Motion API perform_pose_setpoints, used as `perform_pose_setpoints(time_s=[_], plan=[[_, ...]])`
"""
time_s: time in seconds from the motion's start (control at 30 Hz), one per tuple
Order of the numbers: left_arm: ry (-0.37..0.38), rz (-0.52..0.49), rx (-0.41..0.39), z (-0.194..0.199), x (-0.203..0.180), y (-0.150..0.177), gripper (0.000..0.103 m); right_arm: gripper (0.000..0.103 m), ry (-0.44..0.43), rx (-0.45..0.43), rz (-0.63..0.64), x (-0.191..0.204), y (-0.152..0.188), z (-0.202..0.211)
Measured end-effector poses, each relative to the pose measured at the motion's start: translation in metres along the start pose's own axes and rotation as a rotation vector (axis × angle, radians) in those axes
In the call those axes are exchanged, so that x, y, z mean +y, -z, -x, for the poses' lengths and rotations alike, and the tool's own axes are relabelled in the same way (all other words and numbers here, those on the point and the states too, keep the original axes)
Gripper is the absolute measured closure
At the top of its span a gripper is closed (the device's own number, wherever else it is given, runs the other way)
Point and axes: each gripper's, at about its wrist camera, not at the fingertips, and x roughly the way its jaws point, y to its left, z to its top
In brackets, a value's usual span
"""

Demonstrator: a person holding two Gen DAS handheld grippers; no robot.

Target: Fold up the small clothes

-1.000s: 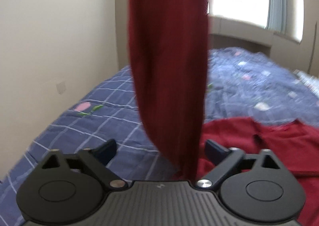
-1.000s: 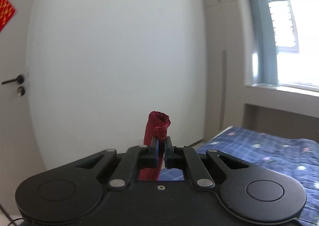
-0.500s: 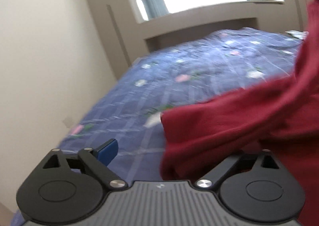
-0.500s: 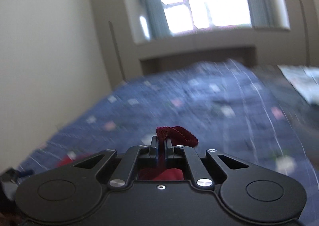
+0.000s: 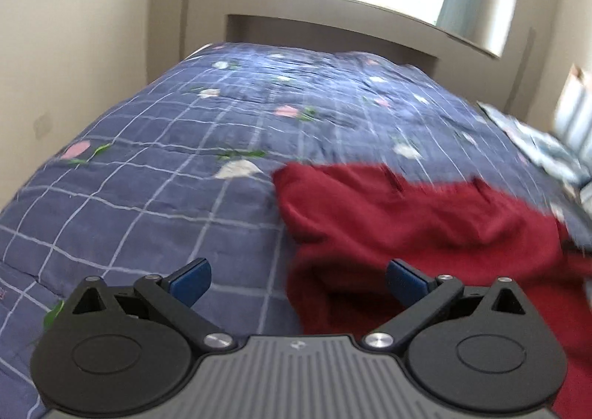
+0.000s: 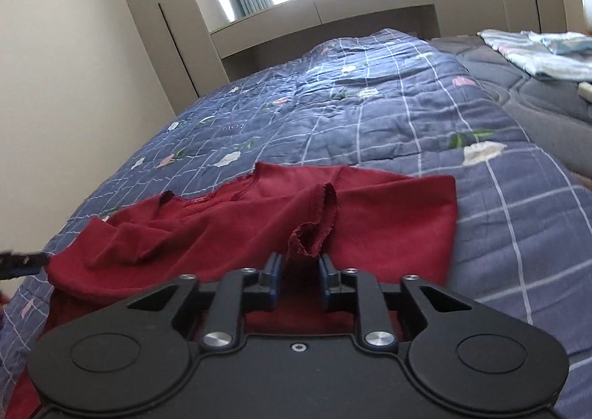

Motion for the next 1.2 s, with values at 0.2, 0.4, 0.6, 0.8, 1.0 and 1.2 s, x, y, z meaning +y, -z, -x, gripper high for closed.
perform_pose_setpoints(time_s=[0.2, 0.4, 0.6, 0.8, 1.0, 1.2], plan=[[0.014, 0.135, 0.093, -0.061, 0.019, -0.036, 0.0, 0.048, -0.002, -0.001, -0.022, -0.002, -0.009, -0.01], [0.053, 0.29, 0.164, -0.106, 0.038, -0.045, 0.0, 0.05, 0.005, -0.002, -0.082, -0.007, -0.02, -0.027], [0.129, 0.207, 0.134, -0.1, 0.02, -0.054, 0.001, 0.062, 0.021, -0.014, -0.067, 0.0, -0.019, -0.03], [-0.017, -0.01, 0.157, -0.1, -0.012, -0.058, 0.016, 0.063, 0.038, -0.019, -0.035, 0.008, -0.016, -0.03], [-0.016, -0.139, 0.17, -0.101, -0.03, -0.055, 0.078, 0.078, 0.044, -0.032, 0.029, 0.021, -0.019, -0.028], [0.046, -0.045, 0.06, -0.081, -0.007, -0.069, 0.096, 0.099, -0.007, -0.068, 0.06, 0.039, -0.025, -0.02]])
